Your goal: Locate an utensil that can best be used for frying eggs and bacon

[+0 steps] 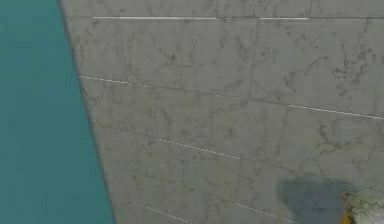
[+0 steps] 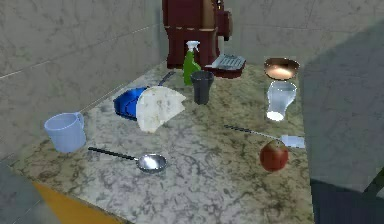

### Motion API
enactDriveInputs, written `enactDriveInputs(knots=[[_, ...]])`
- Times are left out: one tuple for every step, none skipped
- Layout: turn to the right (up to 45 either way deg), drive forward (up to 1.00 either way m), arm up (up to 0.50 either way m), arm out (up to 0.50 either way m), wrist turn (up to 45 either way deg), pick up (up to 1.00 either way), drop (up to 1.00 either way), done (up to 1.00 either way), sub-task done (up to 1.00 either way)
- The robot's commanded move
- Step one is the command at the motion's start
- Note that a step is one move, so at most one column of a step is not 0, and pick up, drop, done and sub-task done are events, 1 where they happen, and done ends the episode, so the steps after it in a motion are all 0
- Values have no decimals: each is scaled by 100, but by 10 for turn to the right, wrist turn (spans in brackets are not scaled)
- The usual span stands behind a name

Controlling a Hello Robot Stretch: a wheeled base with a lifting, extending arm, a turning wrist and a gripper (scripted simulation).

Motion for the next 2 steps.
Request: enactDriveInputs(knots=[[0, 10, 0, 0, 0, 0, 0, 0, 0], [450, 0, 0, 0, 0, 0, 0, 0, 0]])
